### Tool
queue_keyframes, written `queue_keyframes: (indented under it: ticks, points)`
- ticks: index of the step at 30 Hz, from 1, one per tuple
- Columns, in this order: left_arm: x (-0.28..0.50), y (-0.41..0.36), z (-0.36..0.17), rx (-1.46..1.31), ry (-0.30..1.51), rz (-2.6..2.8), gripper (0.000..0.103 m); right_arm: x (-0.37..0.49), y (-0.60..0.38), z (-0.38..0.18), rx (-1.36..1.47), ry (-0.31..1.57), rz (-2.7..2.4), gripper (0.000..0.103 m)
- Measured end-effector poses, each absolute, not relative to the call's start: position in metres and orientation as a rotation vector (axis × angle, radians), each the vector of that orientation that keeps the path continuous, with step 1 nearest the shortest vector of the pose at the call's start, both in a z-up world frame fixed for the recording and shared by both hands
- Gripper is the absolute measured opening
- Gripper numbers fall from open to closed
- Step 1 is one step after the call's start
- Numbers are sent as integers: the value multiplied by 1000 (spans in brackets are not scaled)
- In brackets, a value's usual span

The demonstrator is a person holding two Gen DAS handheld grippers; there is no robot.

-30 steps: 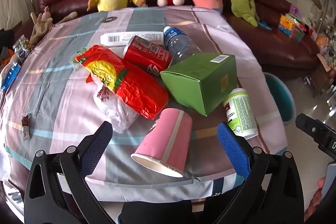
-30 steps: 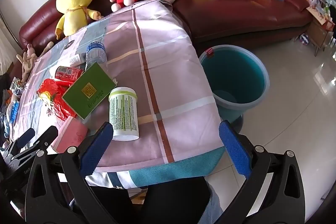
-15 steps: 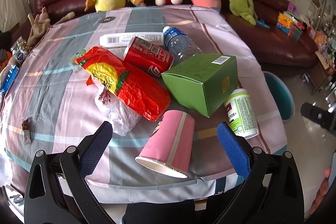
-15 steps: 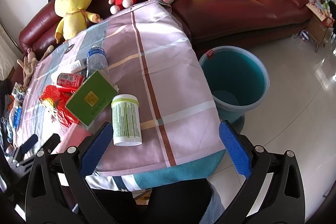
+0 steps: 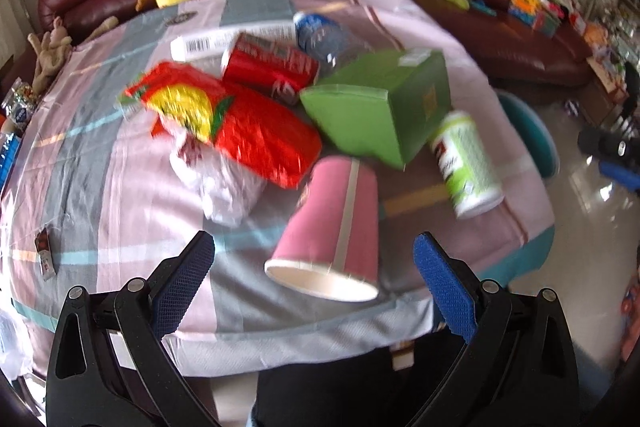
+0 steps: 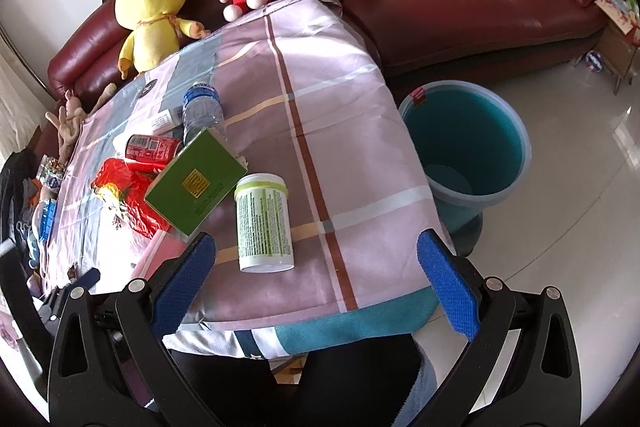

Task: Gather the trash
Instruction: 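Reach left tool to the pink paper cup while right tool reaches the green box, then grasp the pink paper cup with left tool while right tool grasps the green box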

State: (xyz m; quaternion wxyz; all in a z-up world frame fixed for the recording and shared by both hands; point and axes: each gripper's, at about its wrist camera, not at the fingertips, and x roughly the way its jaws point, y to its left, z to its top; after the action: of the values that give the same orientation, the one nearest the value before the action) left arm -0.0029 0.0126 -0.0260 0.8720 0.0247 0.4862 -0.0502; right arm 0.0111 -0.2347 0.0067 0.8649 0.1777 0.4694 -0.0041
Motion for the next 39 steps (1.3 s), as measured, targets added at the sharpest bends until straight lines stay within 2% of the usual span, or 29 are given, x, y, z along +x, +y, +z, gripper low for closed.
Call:
queue_keyframes:
  ticks: [6, 19, 22, 23, 24, 27, 39]
  points:
    - [8, 16, -48, 18, 1098, -121, 99, 15, -231, -8, 399, 1028, 22, 97]
    - [27, -3, -67, 130, 1120, -153, 99, 34, -239, -30, 468, 1082, 59, 97]
    - [30, -2, -71, 125, 1127, -160, 89, 37, -241, -35, 482, 1095, 58, 97]
    - [32, -1, -72, 119, 1130, -162, 82, 38, -241, -36, 478, 1096, 58, 97]
    - [33, 0, -74, 108, 1136, -166, 70, 39, -241, -36, 473, 1097, 58, 97]
    - [31, 4, -72, 82, 1116, -183, 62, 42, -242, -37, 471, 1099, 68, 97]
    - [26, 27, -42, -20, 1044, -208, 60, 60, -231, -44, 466, 1144, 115, 97]
